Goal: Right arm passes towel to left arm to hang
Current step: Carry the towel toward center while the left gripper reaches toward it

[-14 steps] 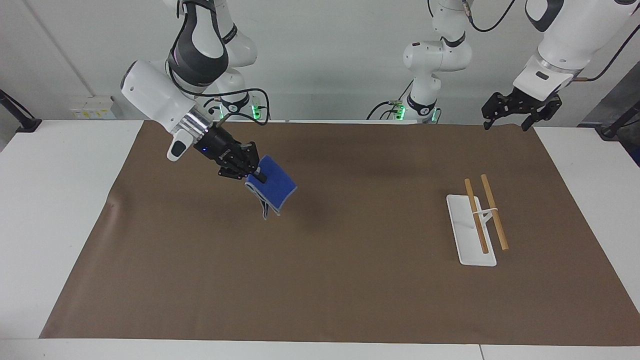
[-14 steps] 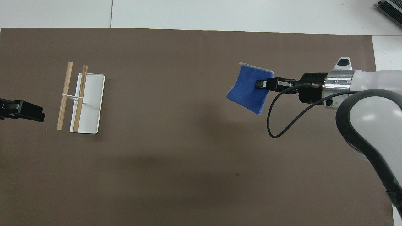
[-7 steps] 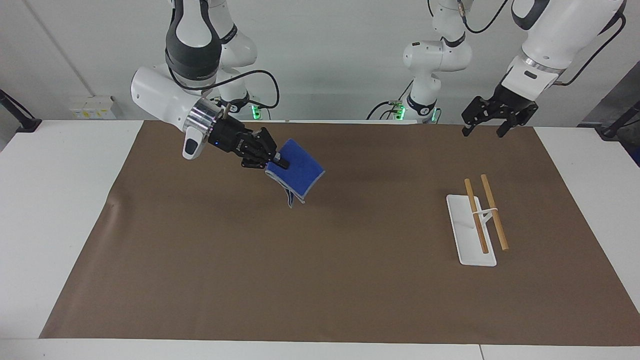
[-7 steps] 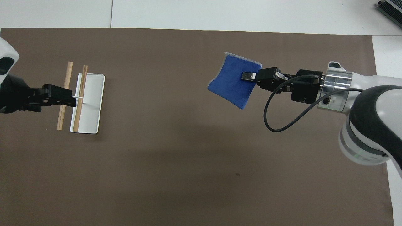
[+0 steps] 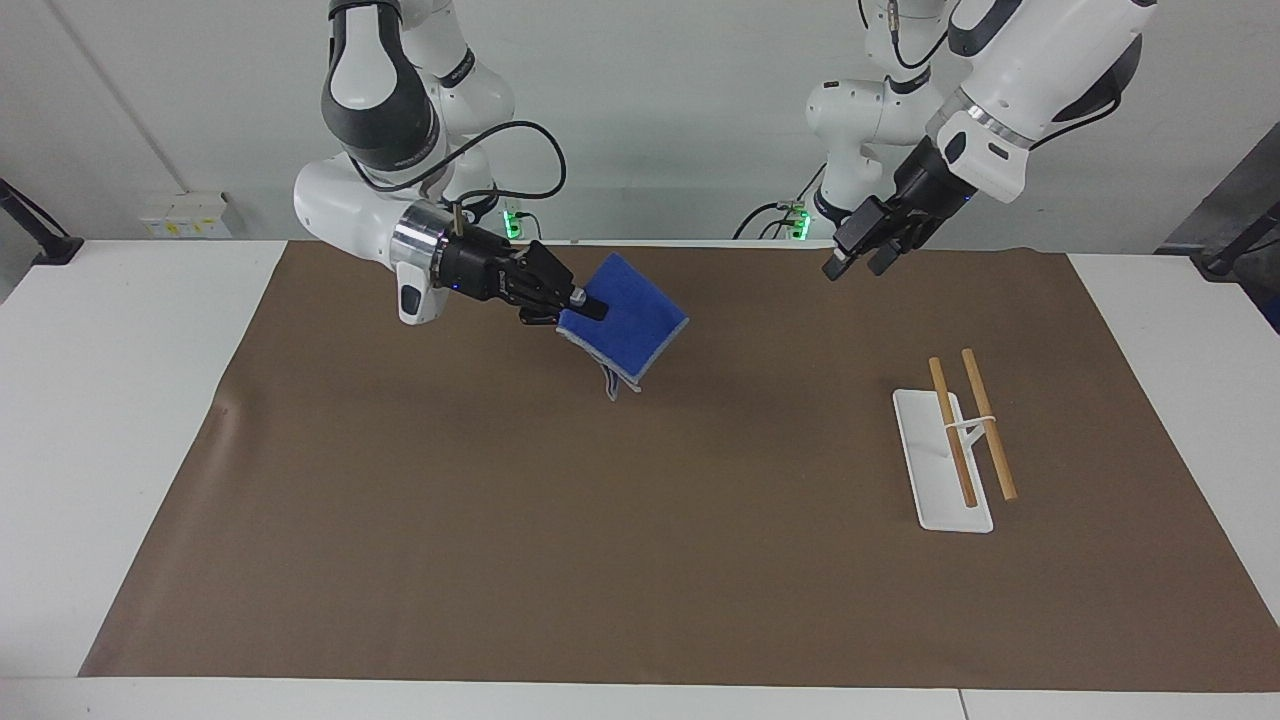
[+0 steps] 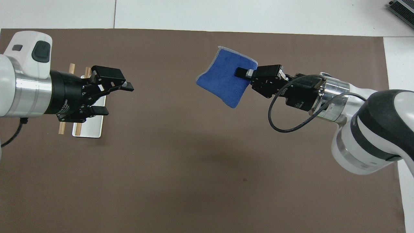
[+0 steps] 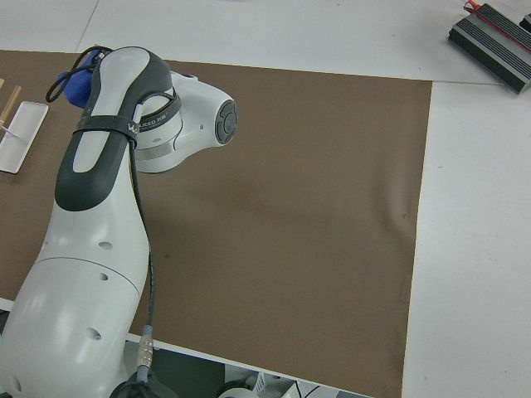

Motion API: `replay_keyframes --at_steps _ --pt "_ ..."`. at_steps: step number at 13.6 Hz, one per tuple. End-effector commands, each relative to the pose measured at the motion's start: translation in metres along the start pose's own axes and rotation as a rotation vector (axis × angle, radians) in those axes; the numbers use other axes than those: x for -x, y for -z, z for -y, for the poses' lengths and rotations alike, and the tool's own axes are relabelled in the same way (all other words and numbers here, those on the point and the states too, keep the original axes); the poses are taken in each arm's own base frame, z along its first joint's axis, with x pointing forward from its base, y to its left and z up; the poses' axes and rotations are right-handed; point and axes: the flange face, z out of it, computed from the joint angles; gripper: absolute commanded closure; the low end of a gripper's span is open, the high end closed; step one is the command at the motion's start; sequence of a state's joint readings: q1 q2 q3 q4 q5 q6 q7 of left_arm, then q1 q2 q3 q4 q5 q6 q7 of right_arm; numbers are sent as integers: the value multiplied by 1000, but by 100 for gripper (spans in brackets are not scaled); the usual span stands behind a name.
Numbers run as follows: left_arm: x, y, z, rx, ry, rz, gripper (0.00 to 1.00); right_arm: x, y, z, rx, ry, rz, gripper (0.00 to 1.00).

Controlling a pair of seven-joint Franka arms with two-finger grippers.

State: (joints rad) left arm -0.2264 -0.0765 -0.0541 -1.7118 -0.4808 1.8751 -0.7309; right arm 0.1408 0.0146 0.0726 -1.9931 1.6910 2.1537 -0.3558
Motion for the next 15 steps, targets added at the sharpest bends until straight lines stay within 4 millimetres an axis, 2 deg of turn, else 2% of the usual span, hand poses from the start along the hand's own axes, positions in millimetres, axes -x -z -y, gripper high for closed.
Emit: replay_keyframes --at_steps 1,3,7,9,11,12,15 --pt "27 -10 -2 97 112 31 0 4 1 -7 -64 -18 -15 100" --pt "52 -27 -12 127 142 32 0 4 -3 -9 -105 -49 -1 100" --pt "82 -46 -29 239 170 32 0 3 -8 -13 -145 -84 9 100" --pt "96 -51 -41 301 204 0 0 12 -17 -12 -167 -102 19 100" --pt "97 -57 -43 357 241 -43 0 16 -23 -10 -194 -119 19 100" --pt "105 -67 -50 369 258 -41 0 21 -29 -8 -210 -126 24 100" --pt "98 -78 -55 419 302 -80 0 29 -36 -7 -213 -122 30 100"
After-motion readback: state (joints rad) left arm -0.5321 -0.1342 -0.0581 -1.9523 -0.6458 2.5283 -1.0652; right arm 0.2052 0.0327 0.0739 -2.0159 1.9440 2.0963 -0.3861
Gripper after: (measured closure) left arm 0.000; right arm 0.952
